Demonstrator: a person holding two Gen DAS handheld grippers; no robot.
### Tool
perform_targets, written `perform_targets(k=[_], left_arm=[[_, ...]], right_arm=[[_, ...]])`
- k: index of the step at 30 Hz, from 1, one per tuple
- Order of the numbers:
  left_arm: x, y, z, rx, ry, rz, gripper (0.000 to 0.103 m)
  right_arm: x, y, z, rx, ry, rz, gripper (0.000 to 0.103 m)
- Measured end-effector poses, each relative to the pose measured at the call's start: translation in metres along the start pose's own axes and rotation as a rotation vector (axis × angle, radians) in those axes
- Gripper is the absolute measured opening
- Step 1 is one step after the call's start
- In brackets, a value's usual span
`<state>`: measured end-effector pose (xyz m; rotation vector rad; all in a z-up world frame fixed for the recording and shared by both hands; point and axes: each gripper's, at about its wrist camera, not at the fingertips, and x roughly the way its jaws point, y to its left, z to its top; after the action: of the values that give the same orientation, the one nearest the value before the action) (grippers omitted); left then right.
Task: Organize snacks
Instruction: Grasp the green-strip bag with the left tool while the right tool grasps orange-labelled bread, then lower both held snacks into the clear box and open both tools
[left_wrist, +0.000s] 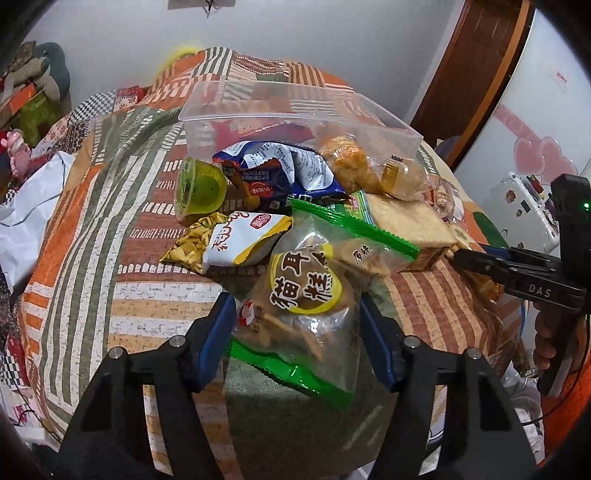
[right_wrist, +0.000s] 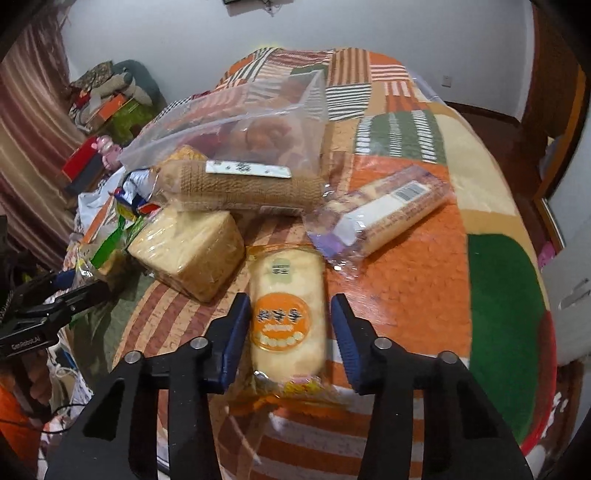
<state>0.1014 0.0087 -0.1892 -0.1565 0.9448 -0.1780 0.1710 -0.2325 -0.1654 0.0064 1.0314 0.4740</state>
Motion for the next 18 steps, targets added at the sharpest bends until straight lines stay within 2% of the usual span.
perform_targets(k=[4,18], left_arm=[[-0.005,0.001,-0.002,-0.003,-0.018,-0.006,0.061],[-0.045,-0.006,0.009,0.028,-0.131,-0.022,0.045]], right_arm=[[-0.004,0.002,0.000,-0.014,-0.021,-0.008,0.031],[-0.049,0.003,0.011,-0.011,-0.164,0.008,0.031]])
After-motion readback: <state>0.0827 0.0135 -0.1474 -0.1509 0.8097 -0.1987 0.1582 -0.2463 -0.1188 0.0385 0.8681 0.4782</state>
